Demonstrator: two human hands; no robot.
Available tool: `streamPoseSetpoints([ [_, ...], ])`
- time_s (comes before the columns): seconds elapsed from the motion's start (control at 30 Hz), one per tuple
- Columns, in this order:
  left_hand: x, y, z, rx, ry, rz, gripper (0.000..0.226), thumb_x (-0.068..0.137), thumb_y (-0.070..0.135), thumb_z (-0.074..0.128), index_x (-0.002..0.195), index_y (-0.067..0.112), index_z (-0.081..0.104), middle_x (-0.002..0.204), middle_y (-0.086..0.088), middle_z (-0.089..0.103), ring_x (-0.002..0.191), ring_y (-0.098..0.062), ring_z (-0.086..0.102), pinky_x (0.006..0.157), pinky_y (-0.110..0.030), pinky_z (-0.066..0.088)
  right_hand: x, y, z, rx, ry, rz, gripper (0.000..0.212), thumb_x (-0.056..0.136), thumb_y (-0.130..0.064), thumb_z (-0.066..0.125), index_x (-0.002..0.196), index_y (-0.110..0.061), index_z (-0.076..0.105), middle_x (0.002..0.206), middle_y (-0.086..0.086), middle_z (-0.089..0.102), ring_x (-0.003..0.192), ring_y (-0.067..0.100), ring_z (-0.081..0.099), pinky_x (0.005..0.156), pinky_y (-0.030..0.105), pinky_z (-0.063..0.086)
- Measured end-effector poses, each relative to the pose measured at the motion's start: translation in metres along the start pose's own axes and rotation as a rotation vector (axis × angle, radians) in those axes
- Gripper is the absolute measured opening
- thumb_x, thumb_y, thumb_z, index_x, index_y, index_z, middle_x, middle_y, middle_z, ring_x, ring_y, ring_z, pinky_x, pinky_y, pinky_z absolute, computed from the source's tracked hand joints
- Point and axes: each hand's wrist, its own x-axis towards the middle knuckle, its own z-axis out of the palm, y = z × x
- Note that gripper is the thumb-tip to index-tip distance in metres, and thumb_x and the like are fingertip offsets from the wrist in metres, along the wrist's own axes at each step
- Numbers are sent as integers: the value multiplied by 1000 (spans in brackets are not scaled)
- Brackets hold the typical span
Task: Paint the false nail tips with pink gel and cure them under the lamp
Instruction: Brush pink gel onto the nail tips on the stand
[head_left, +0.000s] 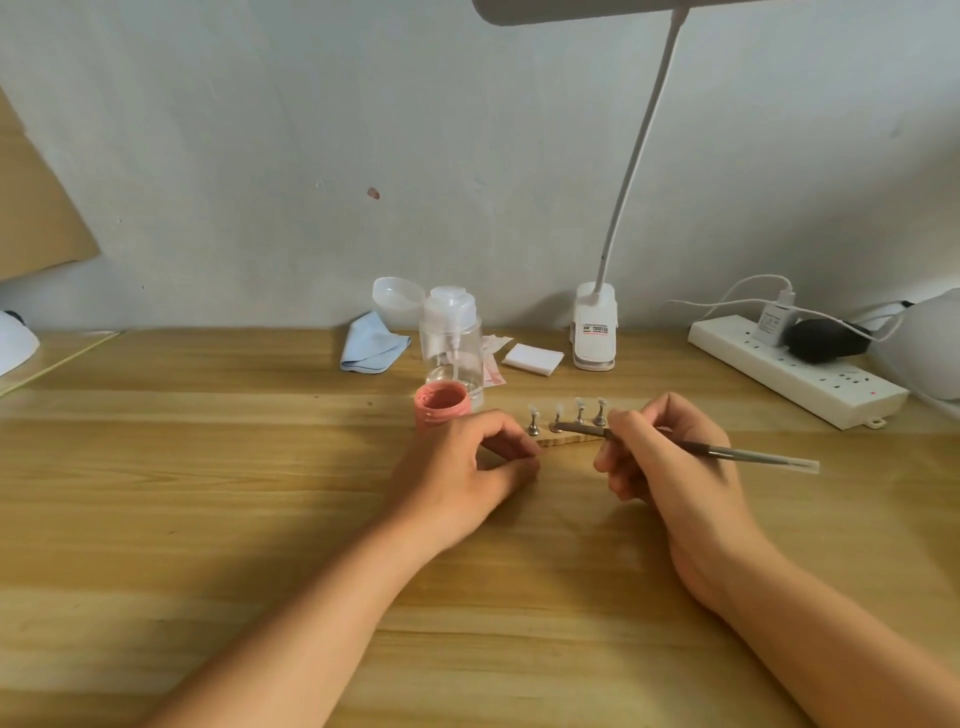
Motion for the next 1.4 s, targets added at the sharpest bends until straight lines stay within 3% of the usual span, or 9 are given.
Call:
streamPoseSetpoints([
  [0.2,-1,-1,-1,-71,-5,20,21,82,20,78,79,38,68,83,27,68,58,14,51,61,-19,33,-2,0,-1,-3,-50,-21,27,94,-6,59,72,-8,44,57,10,65,44,16,50,44,22,41],
  [0.4,1,-1,2,-75,53,-15,22,81,23,78,85,41,65,84,26,68,52,6,48,58,-16,35,2,-4,-4,-139,22,-247,18,98,-25,56,94,-8,60,74,8,74,57,20,66,57,25,56],
  [0.57,1,-1,2,-34,103,-2,27,83,20,75,74,40,61,90,26,66,40,-1,41,46,-12,29,15,-5,-21,-765,5,-389,28,89,-36,61,113,-21,60,103,-15,69,88,15,69,81,47,57],
  [0.67,1,0,3,-38,111,-33,22,86,19,72,79,36,60,86,22,67,40,-4,48,48,-30,45,24,-1,-25,-1010,-65,-406,51,86,-26,72,129,-12,48,124,-1,62,100,26,65,91,51,50],
  [0.8,0,3,3,9,111,-71,19,89,19,66,81,33,57,90,20,67,43,-5,61,50,-26,43,33,5,-16,-1095,-182,-477,48,87,-29,70,126,-11,48,122,0,63,121,24,55,113,41,29],
  [0.93,3,8,3,97,124,-99,19,93,27,64,81,35,52,94,16,67,40,-4,60,50,-24,41,41,8,0,-1085,-228,-588,20,100,-24,43,119,-17,43,105,-9,66,113,19,56,114,45,19],
  [1.03,7,10,4,143,129,-95,18,93,29,63,81,34,51,91,12,69,41,-4,58,57,-30,51,45,15,6,-1163,-271,-647,15,98,-21,47,113,-19,48,100,-11,67,118,16,53,115,44,13],
  [1.2,10,11,6,179,154,-106,18,92,32,66,83,36,51,99,15,69,53,-6,55,67,-33,53,44,25,12,-1192,-252,-745,31,82,-12,71,104,-14,50,88,-12,64,109,21,57,110,51,24],
  [1.4,11,13,6,142,172,-134,15,89,35,70,83,37,56,100,18,70,54,-6,59,62,-28,52,48,27,14,-1186,-253,-819,35,78,-11,73,102,-16,48,85,-14,60,104,18,56,108,49,26],
])
